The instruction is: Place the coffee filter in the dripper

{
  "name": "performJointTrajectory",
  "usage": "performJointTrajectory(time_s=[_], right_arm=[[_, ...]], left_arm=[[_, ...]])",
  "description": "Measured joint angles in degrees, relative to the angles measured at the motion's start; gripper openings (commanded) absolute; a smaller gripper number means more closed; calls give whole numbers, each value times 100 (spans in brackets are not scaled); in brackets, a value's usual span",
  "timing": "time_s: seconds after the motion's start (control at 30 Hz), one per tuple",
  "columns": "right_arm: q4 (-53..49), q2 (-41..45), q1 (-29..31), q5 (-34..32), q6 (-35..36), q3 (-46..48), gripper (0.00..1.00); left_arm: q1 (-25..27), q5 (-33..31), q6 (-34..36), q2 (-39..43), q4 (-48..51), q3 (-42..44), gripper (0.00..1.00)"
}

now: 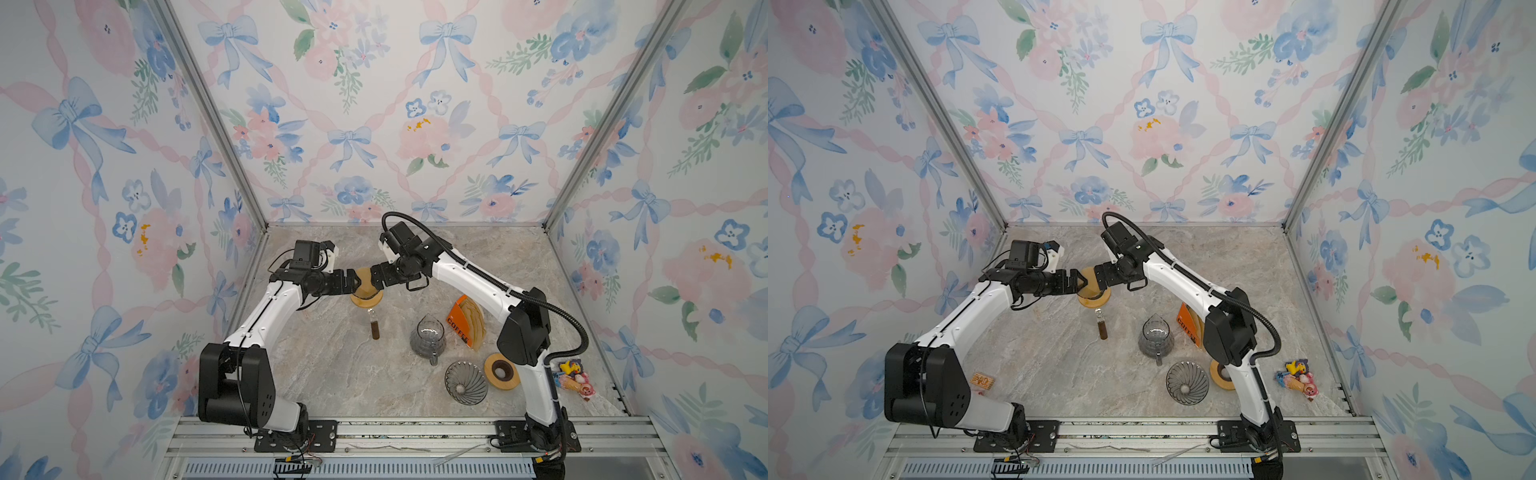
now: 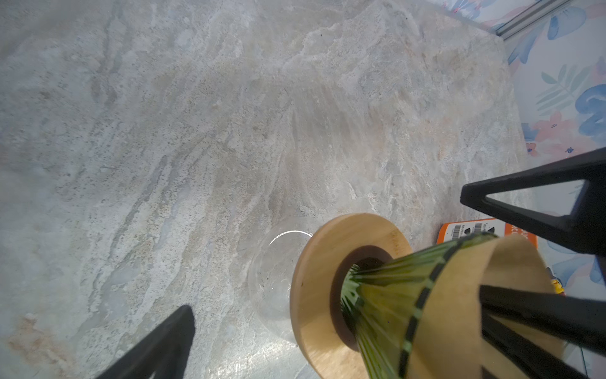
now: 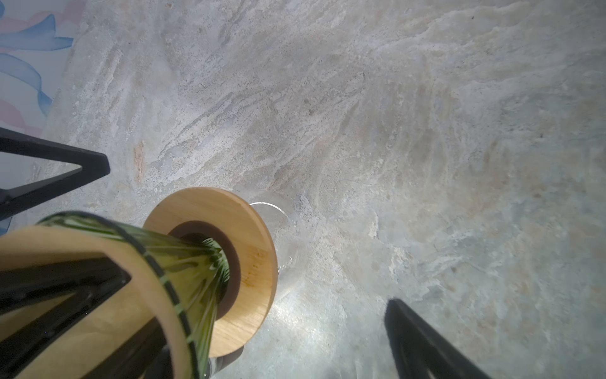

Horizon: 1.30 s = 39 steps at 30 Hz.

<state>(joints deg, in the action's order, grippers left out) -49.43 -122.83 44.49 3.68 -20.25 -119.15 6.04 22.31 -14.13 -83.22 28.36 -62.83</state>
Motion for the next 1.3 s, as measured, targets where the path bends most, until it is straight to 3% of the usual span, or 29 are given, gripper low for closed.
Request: performJointTrajectory(time_s=[0.43,1.3], right_arm=[[31,0,-61,326,-15,0,96],[0,-20,-96,37,-15,-63,96]], left_arm=[[0,195,48,33,0,-31,98],[-160,0,-111,308,-166,55,98]])
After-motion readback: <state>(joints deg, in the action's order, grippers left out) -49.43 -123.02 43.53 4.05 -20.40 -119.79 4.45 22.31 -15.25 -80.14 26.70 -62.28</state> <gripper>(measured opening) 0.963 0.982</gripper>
